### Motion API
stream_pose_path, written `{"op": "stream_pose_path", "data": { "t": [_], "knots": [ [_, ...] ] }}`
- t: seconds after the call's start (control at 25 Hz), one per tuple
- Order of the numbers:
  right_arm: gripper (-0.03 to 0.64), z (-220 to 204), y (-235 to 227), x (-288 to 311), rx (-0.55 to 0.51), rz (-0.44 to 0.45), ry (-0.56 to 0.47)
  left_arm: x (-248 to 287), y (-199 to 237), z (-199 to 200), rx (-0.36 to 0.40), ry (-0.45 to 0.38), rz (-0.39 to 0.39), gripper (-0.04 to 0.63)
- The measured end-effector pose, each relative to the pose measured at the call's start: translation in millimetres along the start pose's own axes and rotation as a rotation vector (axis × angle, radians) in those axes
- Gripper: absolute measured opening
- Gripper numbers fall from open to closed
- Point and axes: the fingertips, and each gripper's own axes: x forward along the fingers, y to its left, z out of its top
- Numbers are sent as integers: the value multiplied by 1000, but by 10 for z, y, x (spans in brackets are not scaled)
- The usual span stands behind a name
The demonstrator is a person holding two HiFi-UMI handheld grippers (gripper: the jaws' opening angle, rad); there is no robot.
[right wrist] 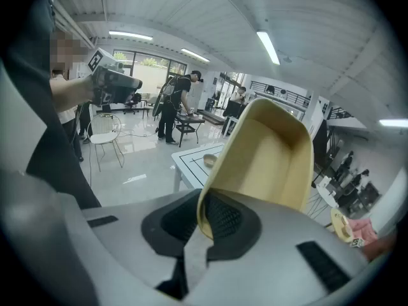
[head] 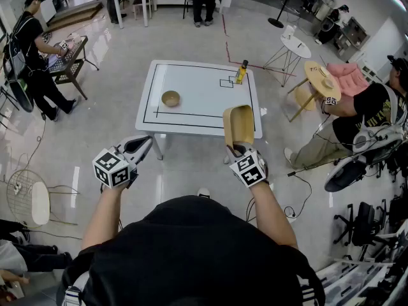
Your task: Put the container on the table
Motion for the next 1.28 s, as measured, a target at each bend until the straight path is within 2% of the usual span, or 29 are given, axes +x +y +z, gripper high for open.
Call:
{"op": "stream_pose_path", "data": {
  "t": [0.28, 0.64, 0.92, 1.28],
  "knots": [
    [18, 41, 97, -59, 33, 1, 3, -48, -84, 41, 23, 6, -51, 6],
    [17, 58, 70, -3, 65, -34, -24, -34, -138, -140, -8, 49, -74, 6],
    [18, -2, -32, -16, 88, -39, -13, 25, -101, -80, -2, 44, -77, 6],
    [18, 52, -275, 203, 49, -29, -9, 324, 22, -27, -4, 56, -76, 6]
  ]
}}
